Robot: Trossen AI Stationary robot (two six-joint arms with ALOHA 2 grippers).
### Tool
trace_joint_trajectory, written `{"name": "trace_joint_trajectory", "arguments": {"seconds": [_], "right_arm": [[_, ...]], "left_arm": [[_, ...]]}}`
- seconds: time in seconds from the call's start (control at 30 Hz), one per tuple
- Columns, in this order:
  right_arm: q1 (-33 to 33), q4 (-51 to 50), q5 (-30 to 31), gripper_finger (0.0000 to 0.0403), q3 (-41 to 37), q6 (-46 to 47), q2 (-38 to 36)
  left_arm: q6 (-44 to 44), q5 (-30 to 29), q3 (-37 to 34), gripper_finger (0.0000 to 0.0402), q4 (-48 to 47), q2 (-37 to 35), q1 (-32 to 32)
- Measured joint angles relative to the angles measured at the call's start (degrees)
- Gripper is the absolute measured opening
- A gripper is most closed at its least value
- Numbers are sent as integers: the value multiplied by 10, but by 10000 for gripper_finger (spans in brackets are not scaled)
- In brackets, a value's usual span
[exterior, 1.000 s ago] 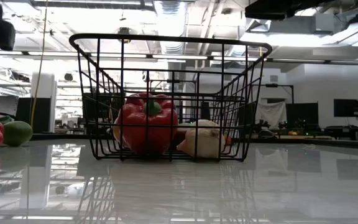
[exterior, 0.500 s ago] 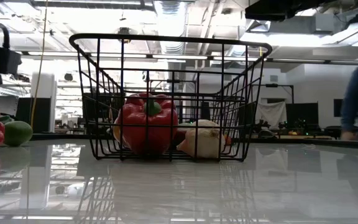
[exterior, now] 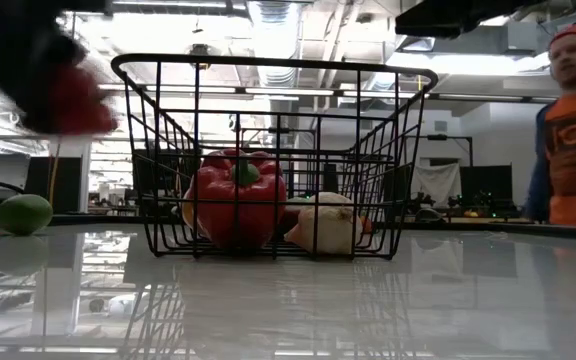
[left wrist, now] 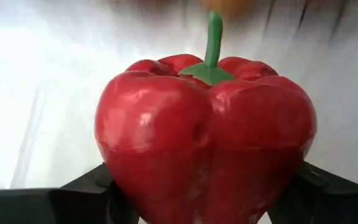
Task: Sort produce into baskets
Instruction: Put the red bell pepper into the bottom wire basket, then put the green lime into the top wire basket
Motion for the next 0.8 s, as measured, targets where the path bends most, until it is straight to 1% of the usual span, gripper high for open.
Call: {"name": "trace_joint_trajectory", "arguments": {"seconds": [0.1,0.17,0.23,0.3,0.37,0.4,0.5,0.6,0.67,0.8], "right_arm": [[0,-9,0,265,0,6,0],[0,-11,0,265,0,9,0],[0,-14,0,265,0,9,0],[0,-15,0,265,0,9,0],[0,-18,1,265,0,9,0],[0,-19,1,265,0,9,0],[0,-23,1,265,0,10,0],[0,-27,1,265,0,10,0],[0,-28,1,265,0,10,0],[0,-31,1,265,0,9,0]], "left_arm": [[42,-93,61,243,4,0,15],[72,-153,85,243,31,-1,26],[120,-190,95,243,90,-1,39],[178,-206,96,246,159,0,54],[221,-206,96,255,216,6,72],[242,-195,96,262,237,9,82],[283,-155,98,293,260,20,112],[292,-126,109,326,245,23,136],[288,-111,116,342,216,23,145],[246,-108,126,351,156,22,150]]}}
